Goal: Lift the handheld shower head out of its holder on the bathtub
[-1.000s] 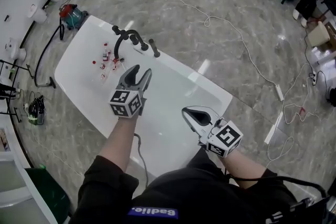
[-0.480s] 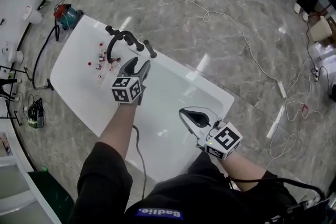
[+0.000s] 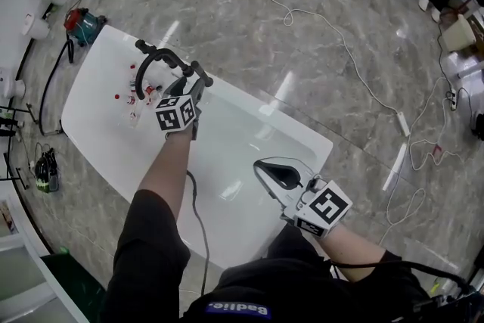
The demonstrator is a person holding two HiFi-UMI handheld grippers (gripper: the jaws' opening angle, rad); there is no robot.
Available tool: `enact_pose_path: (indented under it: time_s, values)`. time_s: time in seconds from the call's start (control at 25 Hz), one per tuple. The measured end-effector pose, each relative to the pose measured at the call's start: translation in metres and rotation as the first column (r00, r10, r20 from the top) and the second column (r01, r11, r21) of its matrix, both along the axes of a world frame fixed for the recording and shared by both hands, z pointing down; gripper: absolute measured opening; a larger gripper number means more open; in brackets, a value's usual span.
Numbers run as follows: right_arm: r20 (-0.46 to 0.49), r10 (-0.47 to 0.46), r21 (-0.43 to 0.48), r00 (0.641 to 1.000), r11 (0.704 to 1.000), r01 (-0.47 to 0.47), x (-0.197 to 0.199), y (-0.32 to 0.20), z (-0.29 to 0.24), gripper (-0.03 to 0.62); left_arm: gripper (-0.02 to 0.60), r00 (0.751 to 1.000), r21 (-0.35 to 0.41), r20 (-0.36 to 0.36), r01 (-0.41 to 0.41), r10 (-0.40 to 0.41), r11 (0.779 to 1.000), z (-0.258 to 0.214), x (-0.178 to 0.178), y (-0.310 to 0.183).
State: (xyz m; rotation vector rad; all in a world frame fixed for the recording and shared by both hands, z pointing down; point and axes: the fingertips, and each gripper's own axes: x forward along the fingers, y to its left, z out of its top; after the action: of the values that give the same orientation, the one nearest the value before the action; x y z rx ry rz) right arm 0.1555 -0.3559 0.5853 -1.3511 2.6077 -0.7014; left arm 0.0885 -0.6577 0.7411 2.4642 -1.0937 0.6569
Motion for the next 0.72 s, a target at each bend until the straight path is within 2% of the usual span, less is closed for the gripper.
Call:
enact_pose_path:
  time_s: [0.12,0.32,0.56,0.72]
  values:
    - [-0.008,0.004,-0.027,1.0,1.0,-0.004,0.007,0.003,0.014,0.0,0.212,0.999,-0.026,0.009,0.04,-0.04,0.999,0.022,0.004,-0.017]
    - [-0.002,0.037,-0.081,0.999,0.996,-0.037,0.023,0.009,0.032,0.002,0.216,0.992,-0.058,0.063,0.111,-0.107,0.992,0.059,0.0,-0.045]
    - [-0.04,0.023,-0.164,0.999,0.986,-0.029,0.036,0.032,0.065,0.002,0.221,0.985,-0.053,0.105,0.14,-0.134,0.989,0.093,0.002,-0.069]
    - [-0.059,0.045,-0.21,0.997,0.976,-0.057,0.055,0.042,0.081,0.002,0.221,0.982,-0.053,0.125,0.148,-0.141,0.988,0.107,0.008,-0.082]
